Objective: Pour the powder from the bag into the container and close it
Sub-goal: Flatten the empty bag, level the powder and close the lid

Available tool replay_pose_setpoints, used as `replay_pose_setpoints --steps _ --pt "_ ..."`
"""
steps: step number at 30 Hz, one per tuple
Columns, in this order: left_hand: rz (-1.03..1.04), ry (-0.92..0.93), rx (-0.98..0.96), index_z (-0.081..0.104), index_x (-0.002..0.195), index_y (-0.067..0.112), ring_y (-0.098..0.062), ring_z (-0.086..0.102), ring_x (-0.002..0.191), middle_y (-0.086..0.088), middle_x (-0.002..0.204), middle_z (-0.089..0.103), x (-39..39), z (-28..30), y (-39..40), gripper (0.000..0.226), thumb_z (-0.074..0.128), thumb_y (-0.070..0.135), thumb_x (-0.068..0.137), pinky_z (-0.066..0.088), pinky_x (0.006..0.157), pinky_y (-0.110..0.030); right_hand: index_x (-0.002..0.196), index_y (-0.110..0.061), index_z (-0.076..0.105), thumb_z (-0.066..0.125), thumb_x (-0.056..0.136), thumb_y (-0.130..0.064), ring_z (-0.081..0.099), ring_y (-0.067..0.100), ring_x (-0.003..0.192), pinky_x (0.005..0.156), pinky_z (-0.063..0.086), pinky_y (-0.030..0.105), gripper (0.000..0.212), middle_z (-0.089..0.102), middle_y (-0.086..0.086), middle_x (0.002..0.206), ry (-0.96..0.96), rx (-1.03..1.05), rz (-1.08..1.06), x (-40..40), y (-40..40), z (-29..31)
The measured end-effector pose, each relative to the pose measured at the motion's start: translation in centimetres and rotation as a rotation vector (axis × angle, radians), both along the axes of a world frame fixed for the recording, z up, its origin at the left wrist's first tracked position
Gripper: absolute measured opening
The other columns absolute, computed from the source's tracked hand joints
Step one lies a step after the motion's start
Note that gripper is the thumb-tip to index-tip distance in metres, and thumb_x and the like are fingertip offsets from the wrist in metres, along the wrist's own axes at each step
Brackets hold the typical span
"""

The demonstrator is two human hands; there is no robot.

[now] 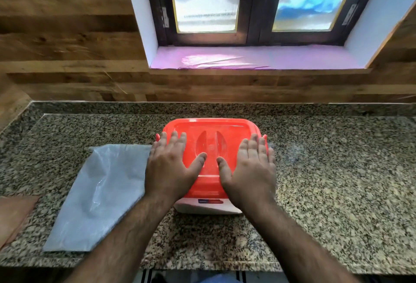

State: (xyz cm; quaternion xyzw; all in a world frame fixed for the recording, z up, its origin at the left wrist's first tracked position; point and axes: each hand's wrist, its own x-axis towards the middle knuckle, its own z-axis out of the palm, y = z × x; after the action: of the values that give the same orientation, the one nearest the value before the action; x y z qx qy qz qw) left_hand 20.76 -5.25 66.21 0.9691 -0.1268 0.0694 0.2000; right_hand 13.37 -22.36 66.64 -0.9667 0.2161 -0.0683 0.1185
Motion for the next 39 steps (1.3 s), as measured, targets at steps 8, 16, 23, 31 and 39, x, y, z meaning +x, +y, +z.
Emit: replay_pose_setpoints --steps 8,16,23,31,39 --pt "-0.154 -0.185 -0.031 0.078 0.133 0.014 -0.032 0.059 0.144 -0.011 0.142 0.072 0.9 -1.1 0.5 0.069 0.059 0.064 0.09 0.04 0.124 -0.058 0.139 -0.003 0.07 0.053 0.095 -0.06 0.054 0.036 0.147 0.125 0.035 0.054 0.074 0.067 0.018 0.146 -0.345 -0.105 0.113 0.2 -1.3 -3.0" --pt "-0.169 -0.157 -0.035 0.077 0.135 0.017 -0.032 0.06 0.143 -0.012 0.143 0.072 9.3 -0.2 -3.7 0.069 0.056 0.065 0.09 0.038 0.125 -0.057 0.14 -0.003 0.069 0.047 0.095 -0.06 0.054 0.038 0.146 0.124 0.037 0.054 0.076 0.065 0.02 0.147 -0.324 -0.123 0.079 8.6 -4.8 -2.6" --pt "-0.154 -0.086 -0.069 0.075 0.137 0.023 -0.025 0.057 0.146 -0.006 0.148 0.069 18.2 1.0 -8.3 0.066 0.055 0.066 0.091 0.04 0.125 -0.046 0.143 -0.004 0.066 0.037 0.098 -0.059 0.051 0.039 0.148 0.126 0.034 0.053 0.077 0.064 0.021 0.15 -0.246 -0.145 0.078 17.8 -9.0 -1.4" --pt "-0.191 -0.142 -0.076 0.077 0.134 0.026 -0.026 0.064 0.137 -0.004 0.142 0.073 22.6 0.4 -9.9 0.064 0.046 0.066 0.094 0.042 0.121 -0.05 0.151 -0.014 0.061 0.02 0.105 -0.064 0.042 0.034 0.154 0.124 0.031 0.058 0.079 0.059 0.013 0.157 -0.217 -0.204 0.095 22.0 -10.9 -1.8" --pt "-0.274 -0.074 -0.17 0.021 0.174 0.024 -0.028 0.004 0.169 -0.004 0.183 0.011 17.2 -4.7 -4.3 0.081 0.052 0.055 0.105 0.009 0.134 -0.058 0.173 -0.022 0.0 0.039 0.106 -0.068 -0.015 0.035 0.165 0.127 -0.019 0.057 0.091 -0.021 0.005 0.178 -0.337 0.012 0.04 16.5 -3.2 -7.7"
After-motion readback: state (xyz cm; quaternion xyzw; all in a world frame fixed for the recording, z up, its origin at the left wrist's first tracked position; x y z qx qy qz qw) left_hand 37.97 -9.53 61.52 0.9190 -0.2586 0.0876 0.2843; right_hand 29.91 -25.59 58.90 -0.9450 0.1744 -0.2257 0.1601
